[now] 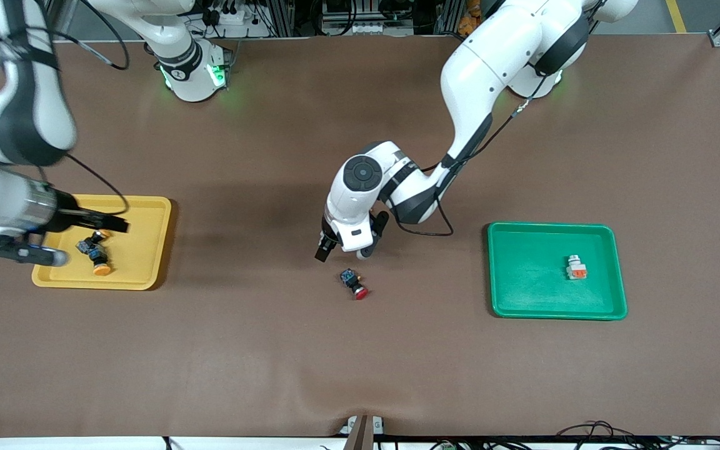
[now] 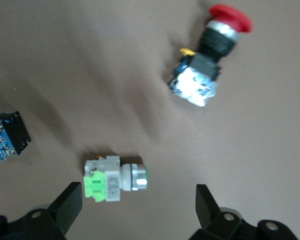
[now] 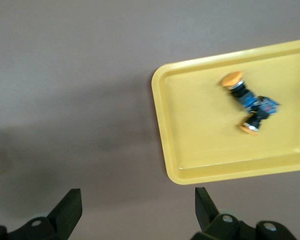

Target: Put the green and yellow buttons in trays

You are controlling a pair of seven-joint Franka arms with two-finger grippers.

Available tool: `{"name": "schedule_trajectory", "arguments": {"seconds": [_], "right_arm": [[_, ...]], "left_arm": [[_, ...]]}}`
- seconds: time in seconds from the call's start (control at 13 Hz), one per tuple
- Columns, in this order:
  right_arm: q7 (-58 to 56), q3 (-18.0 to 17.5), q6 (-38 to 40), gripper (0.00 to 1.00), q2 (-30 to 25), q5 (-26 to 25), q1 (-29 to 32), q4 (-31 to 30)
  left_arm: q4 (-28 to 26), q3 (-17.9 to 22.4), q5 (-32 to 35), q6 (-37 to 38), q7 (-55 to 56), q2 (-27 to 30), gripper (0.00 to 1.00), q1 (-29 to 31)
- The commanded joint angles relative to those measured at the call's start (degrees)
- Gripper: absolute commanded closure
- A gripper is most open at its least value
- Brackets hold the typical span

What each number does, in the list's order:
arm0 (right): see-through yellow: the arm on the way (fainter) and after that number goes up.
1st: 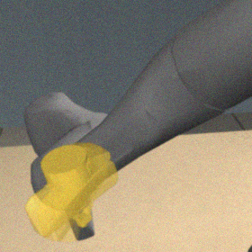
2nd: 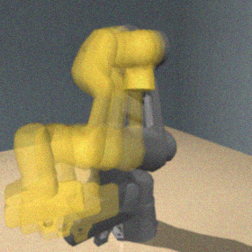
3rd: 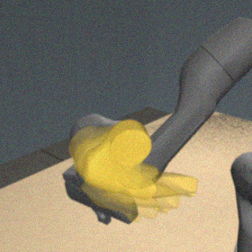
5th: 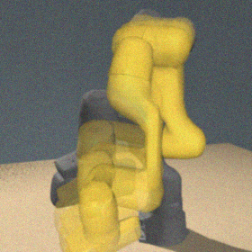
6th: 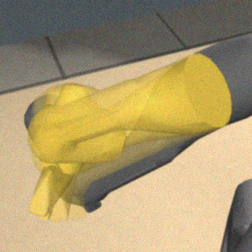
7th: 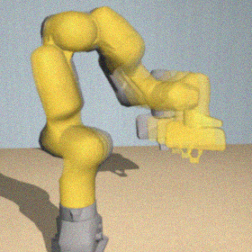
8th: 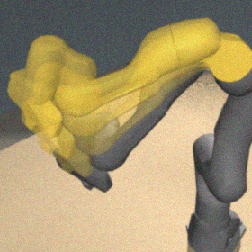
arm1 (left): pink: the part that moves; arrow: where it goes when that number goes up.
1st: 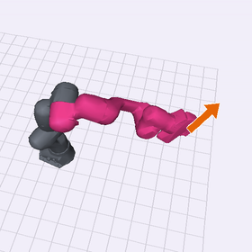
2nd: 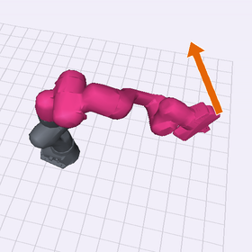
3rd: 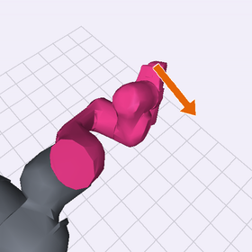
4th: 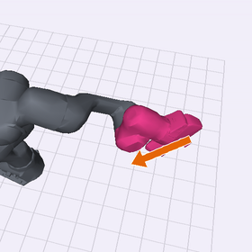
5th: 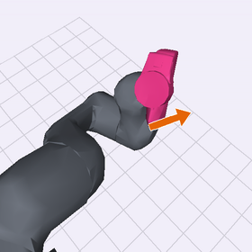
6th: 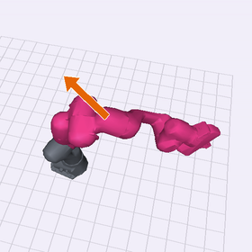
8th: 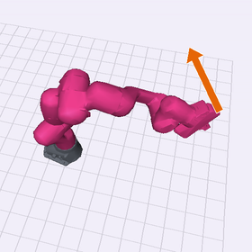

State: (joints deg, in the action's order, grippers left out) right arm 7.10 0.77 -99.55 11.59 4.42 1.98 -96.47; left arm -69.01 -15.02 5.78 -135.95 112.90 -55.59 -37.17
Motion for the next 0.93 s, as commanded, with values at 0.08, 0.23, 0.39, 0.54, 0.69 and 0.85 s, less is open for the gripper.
{"name": "schedule_trajectory", "arguments": {"seconds": [0.08, 0.23, 0.39, 0.54, 0.69, 0.85], "right_arm": [[-5.6, 0.0, 5.1, 0.0, -2.3, -0.4, 1.6, 5.3], [-5.5, -0.1, 8.2, 0.0, -5.0, -0.4, 2.2, 5.7], [-4.7, -0.4, 10.9, 0.0, -6.6, -0.4, 2.0, 5.8], [-4.0, -0.6, 13.1, 0.0, -7.4, 0.0, 2.0, 7.3], [0.4, -0.6, 13.2, 0.0, -10.0, 0.2, 1.8, 7.0], [0.5, -0.7, 13.1, 0.0, -10.9, 0.1, 1.3, 7.4]], "left_arm": [[2.4, 2.3, -0.9, -2.2, 2.4, -2.7, 0.0, -2.9], [2.3, 4.7, -0.9, -2.6, 2.5, -3.5, 0.0, -5.0], [2.3, 4.8, -0.9, -2.7, 3.1, -4.1, 0.0, -5.1], [2.4, 4.7, -0.9, -2.7, 3.1, -4.4, 0.0, -5.2], [2.4, 4.8, -0.9, -2.8, 3.2, -4.4, 0.0, -5.3], [2.3, 4.8, -0.9, -2.8, 3.2, -4.6, 0.0, -5.5]]}}
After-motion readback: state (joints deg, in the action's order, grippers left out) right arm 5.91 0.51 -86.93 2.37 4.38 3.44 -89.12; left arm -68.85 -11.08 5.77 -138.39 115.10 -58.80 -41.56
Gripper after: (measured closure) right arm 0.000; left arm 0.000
